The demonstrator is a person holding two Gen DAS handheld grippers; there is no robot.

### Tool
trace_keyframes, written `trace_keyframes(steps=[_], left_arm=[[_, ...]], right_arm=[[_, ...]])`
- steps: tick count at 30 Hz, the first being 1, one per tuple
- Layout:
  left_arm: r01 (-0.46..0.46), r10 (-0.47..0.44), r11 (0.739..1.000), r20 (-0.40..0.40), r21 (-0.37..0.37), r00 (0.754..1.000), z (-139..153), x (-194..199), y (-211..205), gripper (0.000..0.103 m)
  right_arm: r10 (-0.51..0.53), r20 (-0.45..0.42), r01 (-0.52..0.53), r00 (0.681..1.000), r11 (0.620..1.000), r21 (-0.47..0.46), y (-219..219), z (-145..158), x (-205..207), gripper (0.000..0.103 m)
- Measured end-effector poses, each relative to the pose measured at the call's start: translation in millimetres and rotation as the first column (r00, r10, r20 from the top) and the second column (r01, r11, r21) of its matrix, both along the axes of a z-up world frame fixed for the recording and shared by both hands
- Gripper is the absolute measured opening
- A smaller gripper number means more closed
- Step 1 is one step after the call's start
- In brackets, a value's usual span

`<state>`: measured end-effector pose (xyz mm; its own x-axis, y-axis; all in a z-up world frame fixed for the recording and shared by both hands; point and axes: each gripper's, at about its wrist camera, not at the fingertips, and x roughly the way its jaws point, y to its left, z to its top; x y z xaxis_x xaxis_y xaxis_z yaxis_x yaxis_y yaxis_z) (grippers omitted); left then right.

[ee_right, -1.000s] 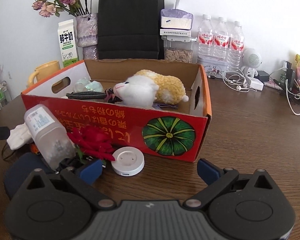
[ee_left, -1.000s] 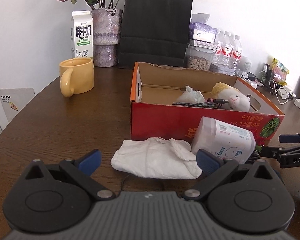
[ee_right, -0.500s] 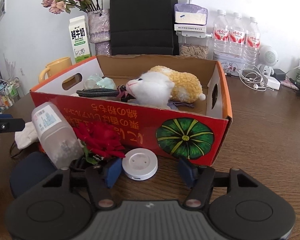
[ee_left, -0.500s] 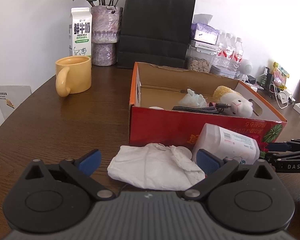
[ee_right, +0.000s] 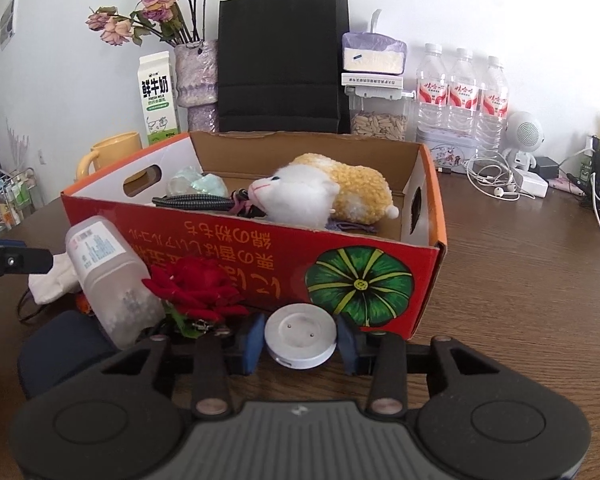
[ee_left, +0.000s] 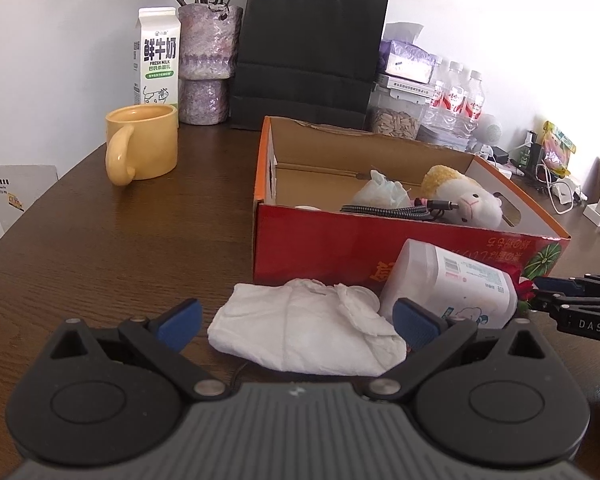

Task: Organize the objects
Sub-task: 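Grasp the white round container on the table with the right tool, then grasp the white cloth with the left tool while the right tool holds the container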

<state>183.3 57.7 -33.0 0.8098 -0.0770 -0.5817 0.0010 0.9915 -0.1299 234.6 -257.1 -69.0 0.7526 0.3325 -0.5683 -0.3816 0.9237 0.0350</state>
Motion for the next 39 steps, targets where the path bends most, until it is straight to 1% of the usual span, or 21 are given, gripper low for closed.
trace_keyframes(steps=[4,9,15,33,34,36,37,39], left_arm=[[0.013,-0.013,1.0,-0.049,-0.002,0.999,-7,10,-4,0.103],[-0.005,0.007,1.0,-0.075,0.015,0.997,-16,17,-5,0.103],[-0.017,0.019,0.999,-0.057,0.043,0.998,-23,16,-9,0.103],[-0.018,0.018,0.999,-0.012,0.05,1.0,-21,8,-12,0.103],[-0.019,0.02,0.998,-0.008,0.051,1.0,-21,8,-12,0.101],[-0.025,0.025,0.999,0.005,0.048,1.0,-19,5,-11,0.087],[-0.026,0.026,0.999,0.012,0.042,1.0,-18,4,-10,0.083],[-0.023,0.022,0.999,0.028,0.029,0.999,-17,1,-9,0.066]], right_arm=[[-0.014,-0.003,0.014,1.0,1.0,-0.005,0,-2,-3,0.038],[-0.002,-0.015,0.002,1.0,1.0,-0.008,3,-4,-2,0.038],[-0.005,-0.03,0.005,1.0,1.0,-0.003,2,-5,-1,0.038],[-0.009,-0.014,0.009,1.0,1.0,-0.012,3,-4,-3,0.038],[-0.01,-0.014,0.01,1.0,1.0,-0.012,3,-4,-3,0.038],[-0.012,-0.014,0.012,1.0,1.0,-0.012,2,-4,-3,0.038],[-0.012,-0.015,0.012,1.0,1.0,-0.011,2,-4,-3,0.038],[-0.011,-0.018,0.011,1.0,1.0,-0.011,2,-4,-3,0.038]])
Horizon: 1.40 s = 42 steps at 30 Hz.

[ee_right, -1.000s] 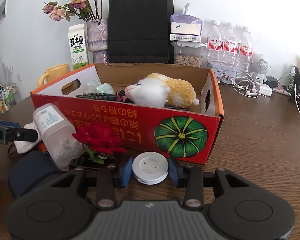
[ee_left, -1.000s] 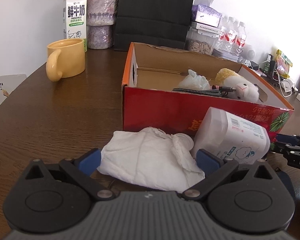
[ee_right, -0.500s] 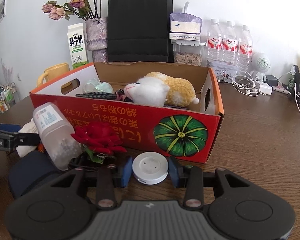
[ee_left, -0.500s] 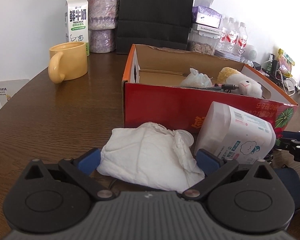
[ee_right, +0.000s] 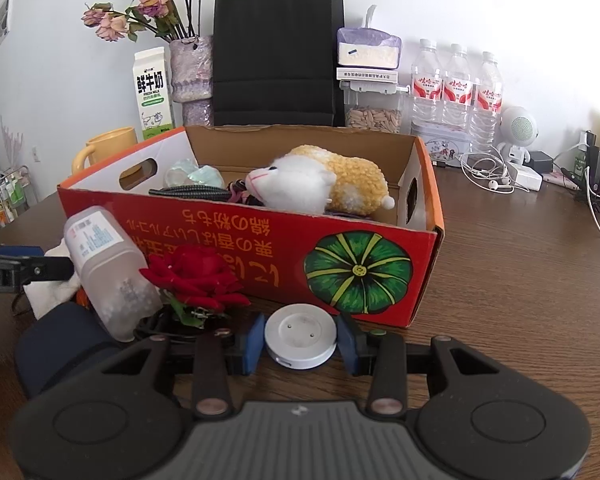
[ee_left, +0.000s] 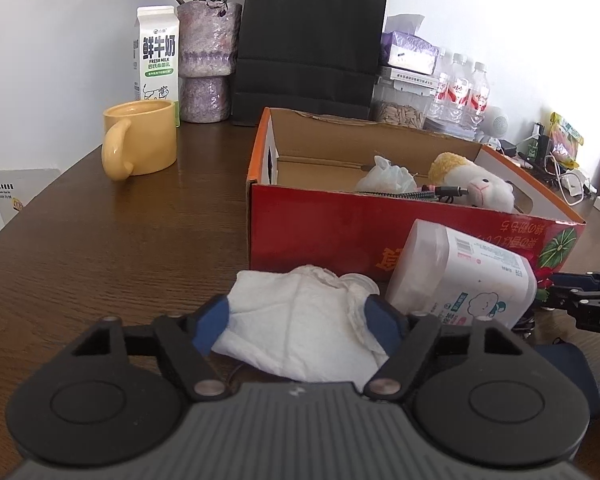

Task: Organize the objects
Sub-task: 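Grasp the white cloth with the left tool while the right tool holds the container, then carry the white cloth and white container over the box with both tools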

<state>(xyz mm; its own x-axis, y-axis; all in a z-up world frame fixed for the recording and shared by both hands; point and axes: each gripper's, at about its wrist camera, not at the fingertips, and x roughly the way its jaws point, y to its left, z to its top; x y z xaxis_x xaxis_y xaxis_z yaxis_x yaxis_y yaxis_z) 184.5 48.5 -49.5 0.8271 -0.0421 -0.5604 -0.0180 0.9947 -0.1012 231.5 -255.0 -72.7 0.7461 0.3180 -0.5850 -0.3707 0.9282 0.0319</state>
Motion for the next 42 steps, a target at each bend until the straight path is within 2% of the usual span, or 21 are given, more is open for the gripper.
trace_keyframes(steps=[3,8,15,20,36,37,38,39,41,42], left_arm=[[0.016,-0.016,1.0,0.031,-0.011,0.999,3,-5,-1,0.042],[0.018,-0.018,1.0,0.053,-0.005,0.998,5,-9,-3,0.015],[0.033,-0.029,0.999,0.103,-0.028,0.994,10,-19,-2,0.006],[0.058,-0.055,0.998,0.126,-0.026,0.991,11,-24,-6,0.005],[0.029,-0.024,0.999,0.137,-0.036,0.99,19,-37,-6,0.002],[0.026,-0.02,0.999,0.129,-0.04,0.991,20,-36,-6,0.004],[0.017,-0.012,0.999,0.122,-0.042,0.992,20,-36,-5,0.015],[0.013,-0.009,0.999,0.109,-0.04,0.994,20,-35,-5,0.054],[-0.003,0.004,1.0,0.1,-0.011,0.995,20,-33,-7,0.102],[-0.007,0.005,1.0,0.096,0.02,0.995,21,-31,-9,0.103]], right_arm=[[0.001,-0.004,-0.001,1.0,1.0,0.002,0,0,0,0.038],[0.001,-0.006,-0.001,1.0,1.0,0.002,-1,-1,1,0.038],[-0.011,0.011,0.011,1.0,1.0,-0.004,-1,0,0,0.038],[-0.019,0.019,0.02,1.0,1.0,-0.007,-1,1,-1,0.038],[-0.053,0.059,0.052,0.997,0.999,0.017,-5,4,-12,0.038],[-0.054,0.058,0.053,0.997,0.998,0.019,-6,4,-13,0.038],[-0.056,0.058,0.055,0.997,0.998,0.021,-6,5,-14,0.038],[-0.057,0.058,0.056,0.997,0.998,0.023,-7,5,-14,0.038],[-0.06,0.058,0.058,0.997,0.998,0.027,-7,4,-15,0.038],[-0.061,0.058,0.059,0.996,0.998,0.028,-8,4,-16,0.038]])
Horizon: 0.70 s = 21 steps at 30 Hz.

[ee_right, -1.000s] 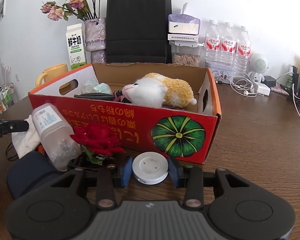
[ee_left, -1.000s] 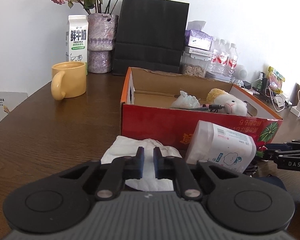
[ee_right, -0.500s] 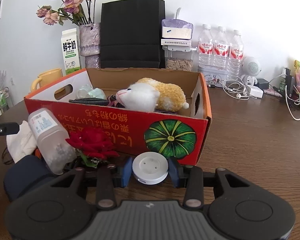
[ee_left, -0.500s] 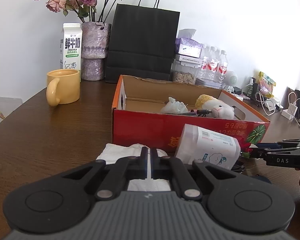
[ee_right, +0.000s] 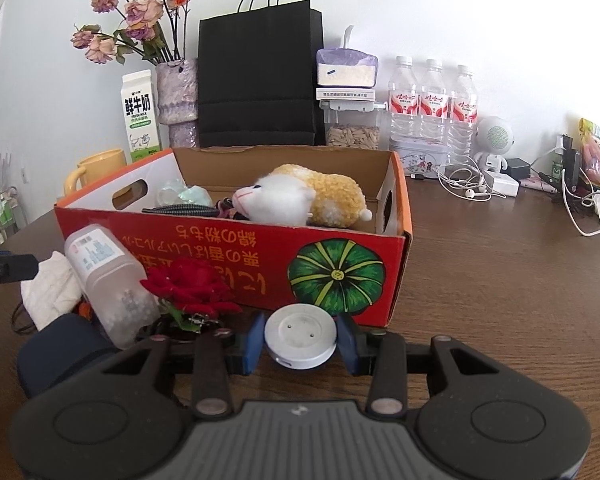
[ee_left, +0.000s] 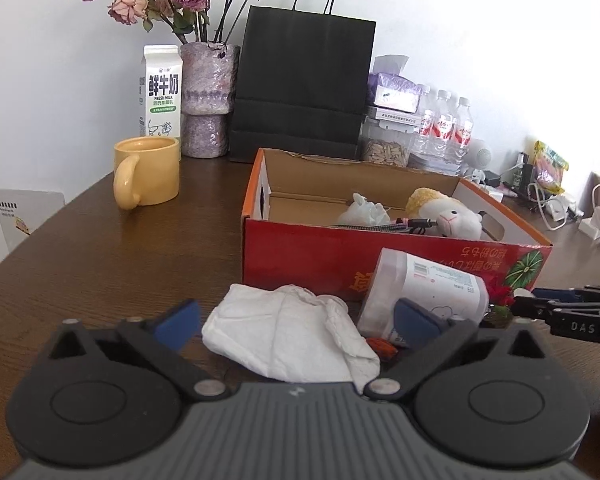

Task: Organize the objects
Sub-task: 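Carry the white cloth and white container over the box with both tools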

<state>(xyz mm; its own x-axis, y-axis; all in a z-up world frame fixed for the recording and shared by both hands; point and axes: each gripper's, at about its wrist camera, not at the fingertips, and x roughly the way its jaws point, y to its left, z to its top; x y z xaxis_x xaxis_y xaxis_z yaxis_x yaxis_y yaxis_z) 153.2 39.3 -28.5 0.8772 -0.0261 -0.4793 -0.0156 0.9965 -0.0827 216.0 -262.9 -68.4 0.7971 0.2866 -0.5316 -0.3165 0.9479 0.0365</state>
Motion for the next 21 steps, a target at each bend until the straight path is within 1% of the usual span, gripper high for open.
trace_keyframes(steps=[2,4,7,9,12,14,16,18,19,20,21], left_arm=[[0.021,-0.02,0.999,-0.033,0.033,0.999,1,8,-3,0.103],[0.03,-0.024,0.997,-0.099,0.067,0.995,-1,21,-6,0.103],[0.051,-0.031,0.992,-0.174,0.113,0.984,-8,40,-11,0.103],[0.074,-0.044,0.989,-0.229,0.128,0.972,-14,51,-14,0.103],[0.071,-0.038,0.991,-0.268,0.113,0.963,-21,58,-12,0.103],[0.051,-0.032,0.996,-0.254,0.07,0.967,-22,55,-6,0.103],[0.04,-0.029,0.998,-0.232,0.046,0.972,-20,48,-2,0.091],[0.035,-0.026,0.999,-0.195,0.041,0.98,-16,38,-1,0.068],[0.038,-0.031,0.999,-0.176,0.035,0.984,-13,33,-1,0.06],[0.038,-0.032,0.999,-0.159,0.032,0.987,-10,29,-2,0.058],[0.036,-0.032,0.999,-0.147,0.028,0.989,-8,25,-1,0.054]], right_arm=[[-0.001,-0.001,0.001,1.0,1.0,0.003,-1,0,-1,0.038],[-0.001,-0.002,0.001,1.0,1.0,0.005,-1,0,-1,0.038],[-0.001,-0.003,0.001,1.0,1.0,0.007,-2,-1,0,0.038],[0.001,-0.005,-0.001,1.0,1.0,0.01,-2,-1,0,0.038],[0.003,-0.007,-0.003,1.0,1.0,0.014,-2,-1,0,0.038],[0.005,-0.009,-0.005,1.0,1.0,0.017,-3,-1,0,0.038],[0.007,-0.009,-0.007,1.0,1.0,0.019,-3,-1,-1,0.038],[0.009,-0.009,-0.008,1.0,1.0,0.02,-3,-1,-1,0.038],[0.01,-0.008,-0.01,1.0,1.0,0.021,-3,-1,-2,0.038],[0.011,-0.008,-0.011,1.0,1.0,0.021,-3,-1,-2,0.038],[0.011,-0.007,-0.011,1.0,1.0,0.021,-3,-1,-2,0.038]])
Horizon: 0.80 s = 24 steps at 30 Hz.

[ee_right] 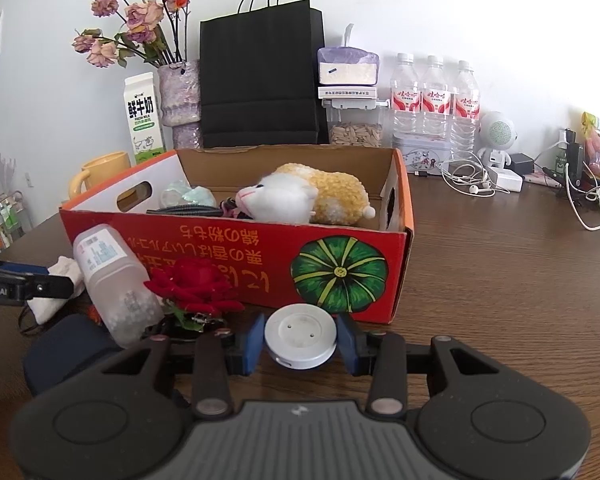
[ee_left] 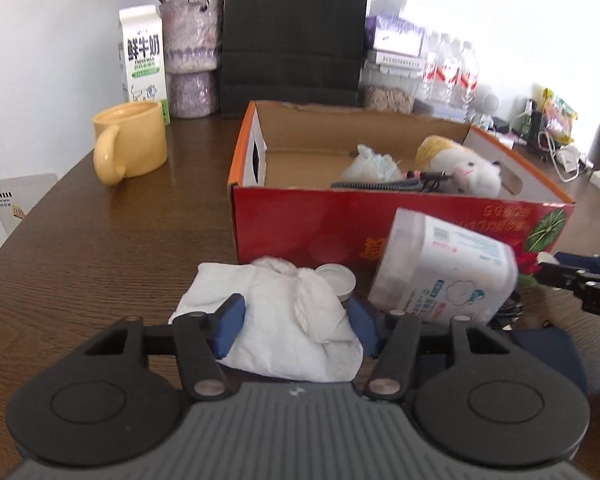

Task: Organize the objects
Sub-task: 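Carry the white cloth and white container over the box with both tools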

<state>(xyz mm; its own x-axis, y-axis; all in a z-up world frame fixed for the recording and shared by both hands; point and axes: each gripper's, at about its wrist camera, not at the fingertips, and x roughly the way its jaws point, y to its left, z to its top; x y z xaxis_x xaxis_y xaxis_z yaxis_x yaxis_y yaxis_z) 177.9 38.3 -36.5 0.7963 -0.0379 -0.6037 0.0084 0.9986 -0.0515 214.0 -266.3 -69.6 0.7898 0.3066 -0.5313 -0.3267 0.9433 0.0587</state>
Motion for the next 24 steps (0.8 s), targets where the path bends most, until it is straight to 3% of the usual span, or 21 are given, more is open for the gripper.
trace_keyframes(steps=[2,3,4,5,10,11,12,13,14,15,17,19,24], left_arm=[[0.0,0.0,1.0,0.027,-0.006,1.0,5,-7,1,0.046],[0.002,-0.001,1.0,0.037,-0.008,0.999,6,-10,1,0.037],[0.001,-0.001,1.0,0.041,-0.008,0.999,7,-13,2,0.018],[0.006,-0.005,1.0,0.037,-0.028,0.999,8,-15,5,0.007],[0.009,-0.006,0.999,0.075,-0.04,0.997,15,-27,10,0.007],[0.011,-0.007,0.999,0.081,-0.045,0.997,17,-28,11,0.01],[0.008,-0.005,0.999,0.081,-0.045,0.997,18,-27,12,0.027],[-0.003,0.006,0.999,0.075,-0.042,0.997,19,-26,12,0.047],[-0.021,0.023,0.999,0.071,-0.032,0.997,18,-24,11,0.093],[-0.033,0.034,0.999,0.072,-0.013,0.997,18,-22,9,0.101],[-0.032,0.03,0.999,0.051,0.035,0.998,17,-15,4,0.103],[-0.012,0.013,0.998,-0.026,0.057,1.0,12,-1,0,0.103],[-0.004,0.012,0.998,-0.143,0.056,0.99,-10,27,-4,0.103]], right_arm=[[0.0,0.002,0.0,1.0,1.0,0.0,0,0,-1,0.038],[0.0,0.002,0.0,1.0,1.0,0.001,0,0,-1,0.038],[0.0,0.005,0.0,1.0,1.0,0.001,0,1,-2,0.038],[0.0,0.006,0.0,1.0,1.0,0.001,0,1,-3,0.038],[-0.007,0.026,0.007,1.0,1.0,0.016,-3,4,-10,0.038],[-0.009,0.03,0.008,1.0,1.0,0.02,-4,5,-11,0.038],[-0.01,0.033,0.01,0.999,1.0,0.022,-4,5,-12,0.038],[-0.012,0.034,0.012,0.999,1.0,0.023,-5,6,-13,0.038],[-0.013,0.034,0.013,0.999,1.0,0.024,-5,6,-14,0.038],[-0.014,0.035,0.014,0.999,1.0,0.024,-5,7,-15,0.038],[-0.013,0.041,0.011,0.999,1.0,0.026,-6,10,-17,0.038],[-0.006,0.043,0.005,0.999,0.999,0.032,-8,14,-19,0.038],[0.0,0.054,-0.002,0.999,0.999,0.037,-9,20,-25,0.038]])
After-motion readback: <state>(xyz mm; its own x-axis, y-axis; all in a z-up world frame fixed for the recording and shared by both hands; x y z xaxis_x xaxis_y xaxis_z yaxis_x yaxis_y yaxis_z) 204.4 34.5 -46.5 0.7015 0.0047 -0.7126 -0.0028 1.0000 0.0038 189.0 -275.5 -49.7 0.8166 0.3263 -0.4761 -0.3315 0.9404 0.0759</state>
